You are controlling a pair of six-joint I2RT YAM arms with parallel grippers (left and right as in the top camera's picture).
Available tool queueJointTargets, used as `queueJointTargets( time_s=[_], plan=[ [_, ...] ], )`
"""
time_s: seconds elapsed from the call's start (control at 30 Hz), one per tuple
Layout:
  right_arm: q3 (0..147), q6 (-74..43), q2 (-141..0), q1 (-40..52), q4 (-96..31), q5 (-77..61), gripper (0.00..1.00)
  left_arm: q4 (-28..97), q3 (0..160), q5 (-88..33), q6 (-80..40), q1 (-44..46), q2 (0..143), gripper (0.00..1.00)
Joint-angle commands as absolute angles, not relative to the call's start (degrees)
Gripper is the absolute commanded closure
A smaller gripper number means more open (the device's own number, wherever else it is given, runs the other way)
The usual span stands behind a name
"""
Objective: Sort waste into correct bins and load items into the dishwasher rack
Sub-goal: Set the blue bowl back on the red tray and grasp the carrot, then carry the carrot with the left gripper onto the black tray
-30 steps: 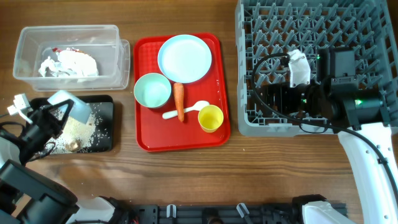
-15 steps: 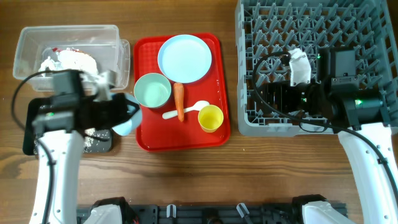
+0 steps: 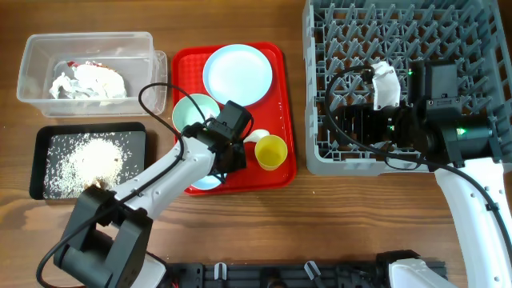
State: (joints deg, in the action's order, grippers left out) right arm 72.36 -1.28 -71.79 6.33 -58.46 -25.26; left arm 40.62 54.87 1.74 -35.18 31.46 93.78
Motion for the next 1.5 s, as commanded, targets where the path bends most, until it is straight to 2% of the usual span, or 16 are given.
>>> queueJointTargets(
  time_s=[0.0, 0.03, 0.07, 0.27, 0.37, 0.43, 0.47, 0.53, 0.67, 0.73, 0.87, 1.0, 1.23, 1.47],
  plan=[
    [72.2, -1.7, -72.2, 6.5, -57.9, -25.1, 0.0, 40.5, 54.5, 2.4, -36.9, 31.6, 95.4, 0.81],
    [72.2, -1.7, -72.2, 6.5, -57.9, -25.1, 0.0, 40.4, 54.5, 2.4, -36.9, 31.6, 95.4, 0.5],
    [72.2, -1.7, -72.2, 6.5, -57.8, -25.1, 0.0, 40.2, 54.6, 2.4, -36.9, 31.6, 95.4, 0.46],
    [72.2, -1.7, -72.2, 6.5, -57.4, -25.1, 0.0, 43.5, 64.1, 0.2, -36.2, 31.0, 93.4, 0.38],
    [72.2, -1.7, -72.2, 6.5, -56.8, -25.1, 0.0, 43.0, 68.4, -3.6, -31.9, 31.0, 93.1, 0.36],
    [72.2, -1.7, -72.2, 6.5, -56.5, -25.1, 0.0, 42.5, 69.2, -3.7, -31.7, 31.0, 93.1, 0.31],
    [72.2, -1.7, -72.2, 6.5, -56.3, -25.1, 0.0, 41.2, 69.3, -7.1, -26.5, 31.0, 93.1, 0.28],
    [72.2, -1.7, -72.2, 6.5, -55.6, -25.1, 0.0, 39.6, 69.2, -11.6, -21.2, 31.0, 93.1, 0.28],
    [72.2, -2.2, -72.4, 6.5, -55.1, -25.1, 0.0, 39.2, 69.2, -9.3, -21.1, 30.9, 93.1, 0.29],
    [72.2, -2.2, -72.6, 6.5, -55.1, -25.1, 0.0, 38.6, 69.2, -4.0, -21.4, 30.9, 93.4, 0.29],
    [72.2, -2.2, -73.7, 6.5, -55.2, -25.1, 0.0, 36.9, 69.2, 7.0, -26.2, 30.9, 98.0, 0.31],
    [72.2, -3.2, -74.8, 6.5, -55.4, -25.1, 0.0, 32.7, 69.2, 8.4, -29.7, 30.9, 106.3, 0.39],
    [72.2, -3.2, -76.3, 6.5, -56.4, -25.1, 0.0, 31.2, 69.3, 12.5, -34.0, 30.9, 108.9, 0.39],
    [72.2, -3.2, -76.3, 6.5, -56.5, -25.1, 0.0, 37.0, 72.8, 12.5, -36.2, 30.9, 106.4, 0.39]
  ],
)
